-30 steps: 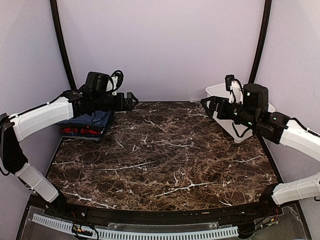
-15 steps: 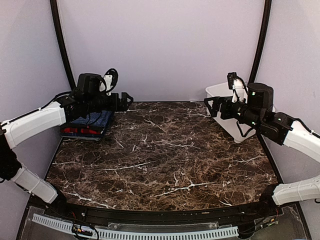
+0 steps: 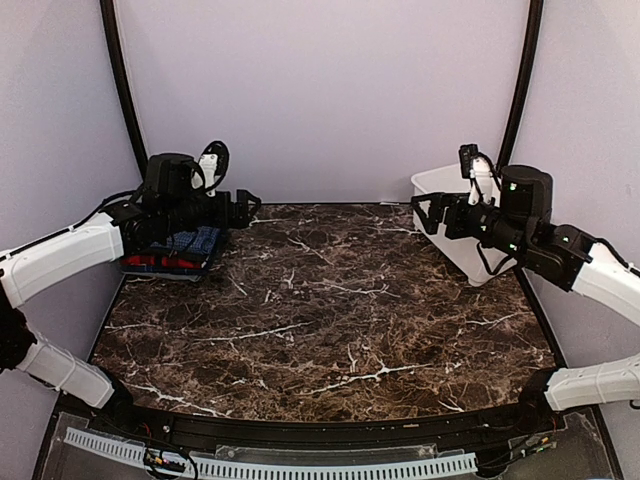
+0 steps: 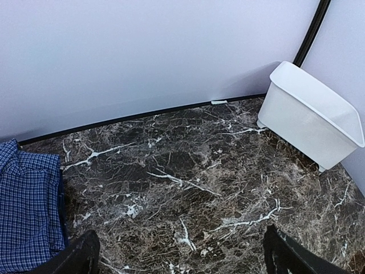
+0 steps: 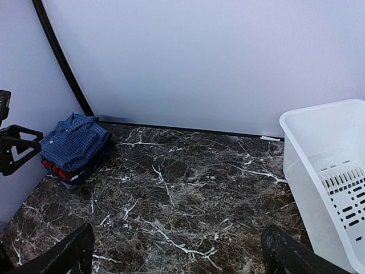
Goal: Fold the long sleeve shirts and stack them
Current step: Reset both arms
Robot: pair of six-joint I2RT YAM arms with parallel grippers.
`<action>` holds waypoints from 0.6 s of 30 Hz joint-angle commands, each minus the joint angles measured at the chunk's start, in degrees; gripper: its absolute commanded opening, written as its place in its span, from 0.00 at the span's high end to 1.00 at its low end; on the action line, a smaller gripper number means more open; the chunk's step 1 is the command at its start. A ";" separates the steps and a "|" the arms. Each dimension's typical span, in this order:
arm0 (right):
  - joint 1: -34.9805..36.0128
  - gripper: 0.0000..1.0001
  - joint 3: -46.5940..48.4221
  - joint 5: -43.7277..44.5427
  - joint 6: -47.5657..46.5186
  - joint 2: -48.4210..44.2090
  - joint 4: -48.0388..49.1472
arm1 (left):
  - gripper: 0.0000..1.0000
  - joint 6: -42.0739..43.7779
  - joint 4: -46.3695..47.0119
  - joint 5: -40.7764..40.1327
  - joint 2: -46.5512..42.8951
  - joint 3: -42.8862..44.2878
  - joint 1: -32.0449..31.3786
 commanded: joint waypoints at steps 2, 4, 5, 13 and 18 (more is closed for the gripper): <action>-0.28 0.01 0.05 0.38 2.32 -2.03 2.56 | 0.01 1.47 0.22 -1.38 -2.61 -0.60 -0.20; -0.27 0.01 0.02 0.93 2.34 -1.94 2.39 | 0.01 1.59 0.36 -1.22 -2.94 -0.77 -0.20; -0.27 0.01 0.03 1.21 2.34 -1.89 1.77 | 0.01 1.63 0.46 -1.19 -3.14 -0.80 -0.20; -0.27 0.02 -1.13 2.83 2.63 -3.16 1.32 | 0.01 1.87 0.48 -0.98 -3.77 -0.96 -0.20; -0.27 0.01 -1.13 3.01 2.60 -3.26 1.40 | 0.01 1.71 0.14 -0.49 -3.50 -0.84 -0.20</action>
